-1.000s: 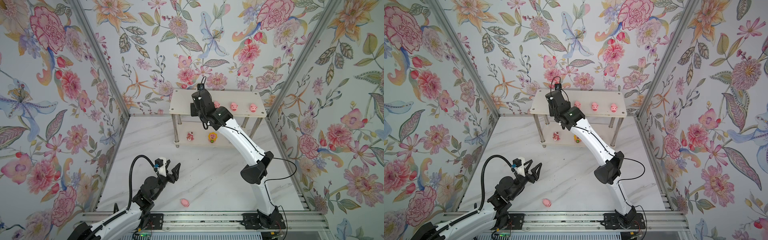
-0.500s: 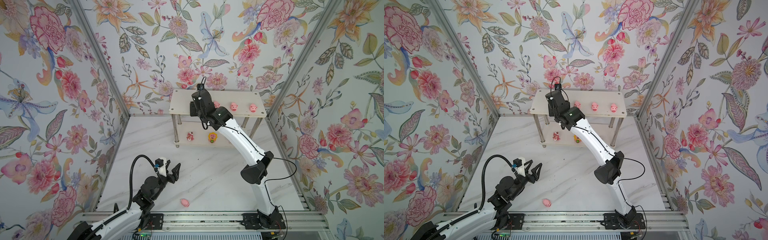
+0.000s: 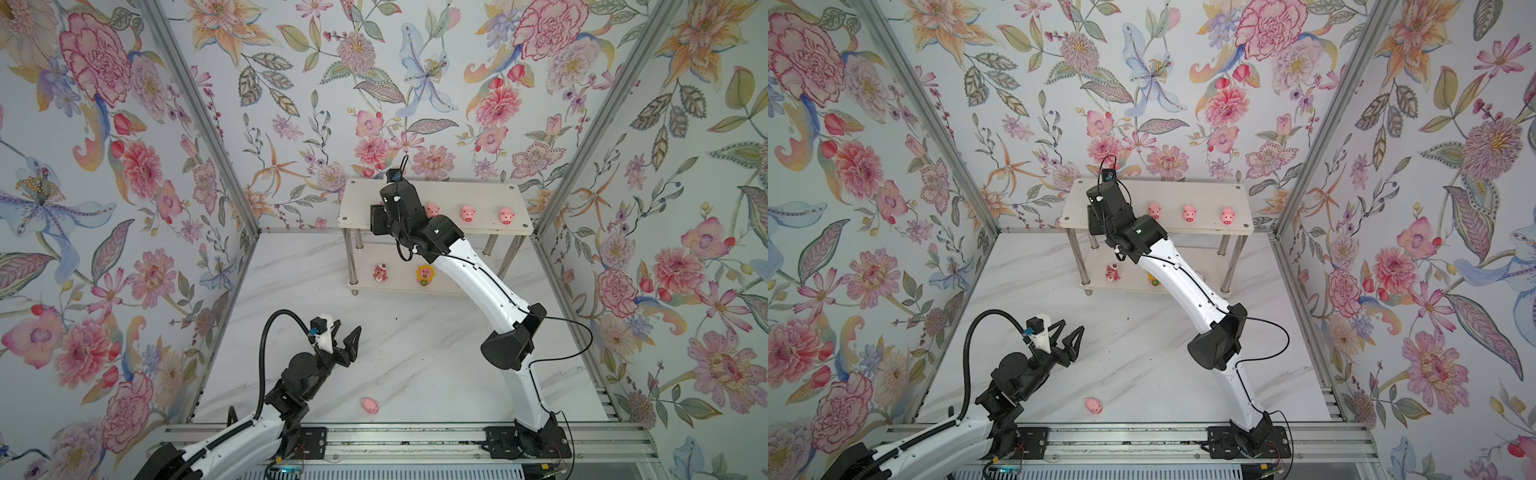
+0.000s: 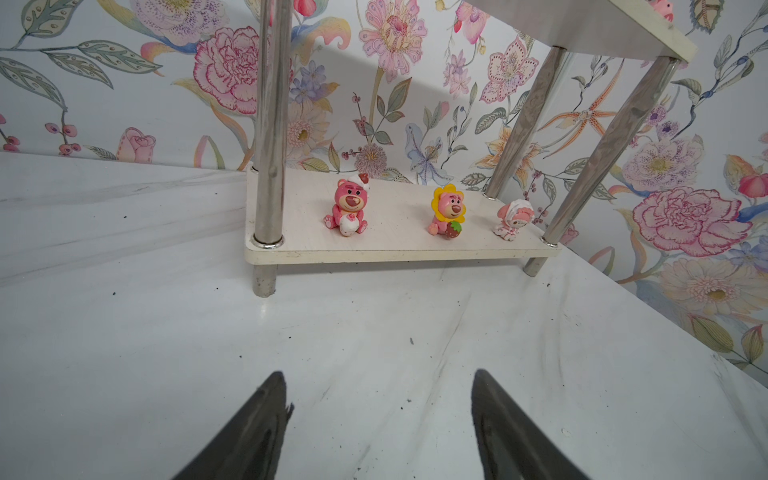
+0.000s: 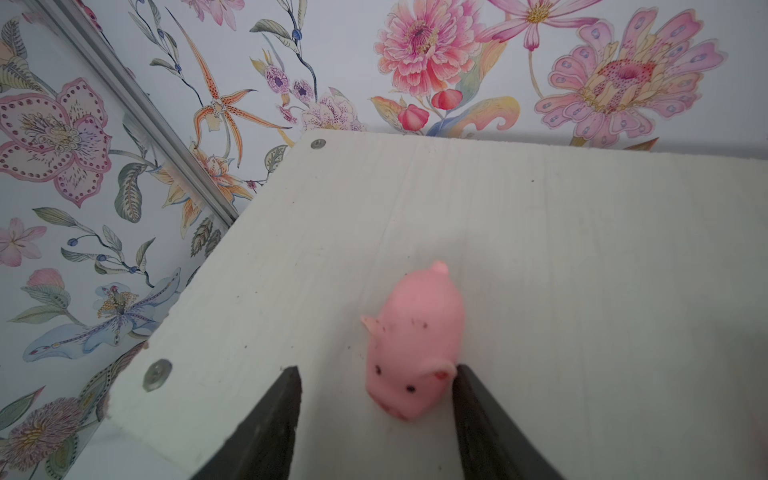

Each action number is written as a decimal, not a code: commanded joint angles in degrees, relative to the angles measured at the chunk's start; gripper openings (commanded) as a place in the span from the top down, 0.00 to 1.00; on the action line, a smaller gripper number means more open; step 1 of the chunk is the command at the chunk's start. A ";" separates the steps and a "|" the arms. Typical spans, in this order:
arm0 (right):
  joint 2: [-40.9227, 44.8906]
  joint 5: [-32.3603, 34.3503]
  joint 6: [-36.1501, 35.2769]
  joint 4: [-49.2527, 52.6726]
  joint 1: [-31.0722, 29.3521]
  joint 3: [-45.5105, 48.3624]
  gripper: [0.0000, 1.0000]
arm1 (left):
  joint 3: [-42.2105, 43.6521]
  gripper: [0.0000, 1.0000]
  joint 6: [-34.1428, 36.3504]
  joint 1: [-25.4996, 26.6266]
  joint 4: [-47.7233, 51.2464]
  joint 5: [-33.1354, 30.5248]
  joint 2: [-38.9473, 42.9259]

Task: Place and organize the plastic toys onto the shelf

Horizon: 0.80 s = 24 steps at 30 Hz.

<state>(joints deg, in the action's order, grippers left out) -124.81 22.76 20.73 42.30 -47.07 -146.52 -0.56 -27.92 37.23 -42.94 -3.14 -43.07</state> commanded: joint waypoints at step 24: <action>-4.29 -17.67 1.67 1.47 6.28 -3.92 0.33 | 5.35 0.29 -0.31 -0.64 -1.88 0.97 -1.44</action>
<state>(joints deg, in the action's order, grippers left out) -126.56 8.58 22.09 41.89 -41.45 -149.99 -0.56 -27.92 37.23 -43.22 -3.14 -44.25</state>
